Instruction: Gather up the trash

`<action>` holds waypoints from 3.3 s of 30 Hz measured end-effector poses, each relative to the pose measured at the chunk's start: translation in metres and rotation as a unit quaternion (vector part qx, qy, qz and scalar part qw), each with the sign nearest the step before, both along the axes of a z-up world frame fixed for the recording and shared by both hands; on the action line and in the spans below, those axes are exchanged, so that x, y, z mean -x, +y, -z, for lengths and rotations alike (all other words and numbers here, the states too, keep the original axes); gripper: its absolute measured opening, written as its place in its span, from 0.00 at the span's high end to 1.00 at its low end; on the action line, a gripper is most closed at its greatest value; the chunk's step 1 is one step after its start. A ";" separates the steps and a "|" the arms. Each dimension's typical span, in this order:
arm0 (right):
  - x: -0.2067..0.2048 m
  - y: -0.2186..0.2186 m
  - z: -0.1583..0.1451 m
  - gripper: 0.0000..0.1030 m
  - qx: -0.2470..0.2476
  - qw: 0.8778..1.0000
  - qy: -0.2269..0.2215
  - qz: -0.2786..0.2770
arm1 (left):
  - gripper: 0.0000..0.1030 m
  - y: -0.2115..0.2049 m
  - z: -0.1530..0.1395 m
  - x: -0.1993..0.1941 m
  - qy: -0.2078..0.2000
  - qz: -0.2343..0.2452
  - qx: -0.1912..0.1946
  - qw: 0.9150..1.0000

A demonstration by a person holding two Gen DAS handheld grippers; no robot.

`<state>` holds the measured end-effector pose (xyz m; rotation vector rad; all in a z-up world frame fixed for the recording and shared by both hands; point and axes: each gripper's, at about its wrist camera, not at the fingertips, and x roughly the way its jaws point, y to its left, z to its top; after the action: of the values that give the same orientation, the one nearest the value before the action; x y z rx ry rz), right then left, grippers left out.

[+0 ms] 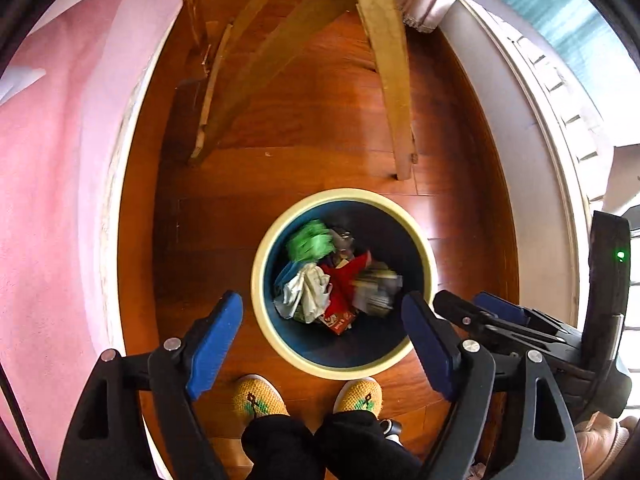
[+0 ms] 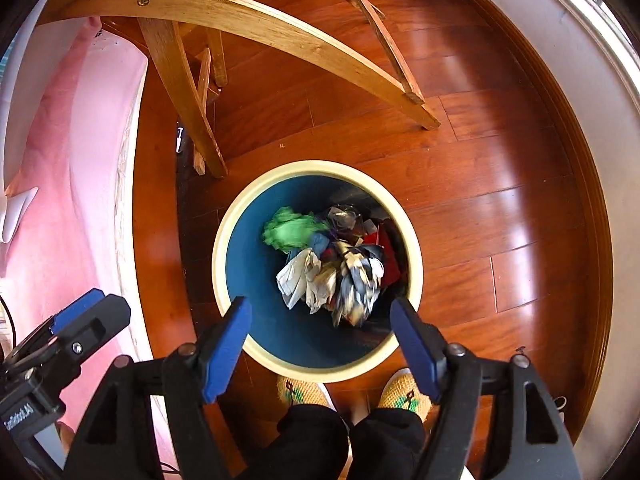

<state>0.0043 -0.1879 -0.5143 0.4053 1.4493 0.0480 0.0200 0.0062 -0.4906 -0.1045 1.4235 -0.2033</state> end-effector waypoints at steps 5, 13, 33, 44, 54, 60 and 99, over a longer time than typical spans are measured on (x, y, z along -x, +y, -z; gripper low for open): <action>0.001 -0.001 -0.005 0.29 0.002 1.000 -0.007 0.000 | 0.20 0.005 -0.009 0.003 -0.010 -0.018 -0.011 1.000; 0.004 0.002 -0.046 0.29 0.010 0.999 -0.040 -0.002 | 0.20 0.006 -0.044 0.007 -0.032 -0.030 -0.036 0.998; 0.004 -0.008 -0.295 0.29 0.049 0.987 -0.151 -0.024 | 0.20 0.009 -0.292 0.006 -0.150 -0.058 -0.038 0.986; 0.013 -0.010 -0.416 0.29 0.077 0.976 -0.202 -0.034 | 0.20 0.006 -0.413 0.016 -0.201 -0.055 -0.050 0.977; 0.028 0.002 -0.491 0.29 0.086 0.960 -0.262 -0.051 | 0.20 0.005 -0.470 0.032 -0.238 -0.069 -0.078 0.966; 0.040 0.007 -0.515 0.29 0.093 0.952 -0.289 -0.045 | 0.20 0.001 -0.484 0.046 -0.248 -0.082 -0.071 0.963; 0.061 0.017 -0.508 0.29 0.089 0.955 -0.280 -0.052 | 0.20 -0.016 -0.487 0.071 -0.264 -0.068 -0.082 0.959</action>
<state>-0.0570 -0.1711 -0.0062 0.1457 0.9030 0.1068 -0.0511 -0.0095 -0.0031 -0.0090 0.8900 0.0048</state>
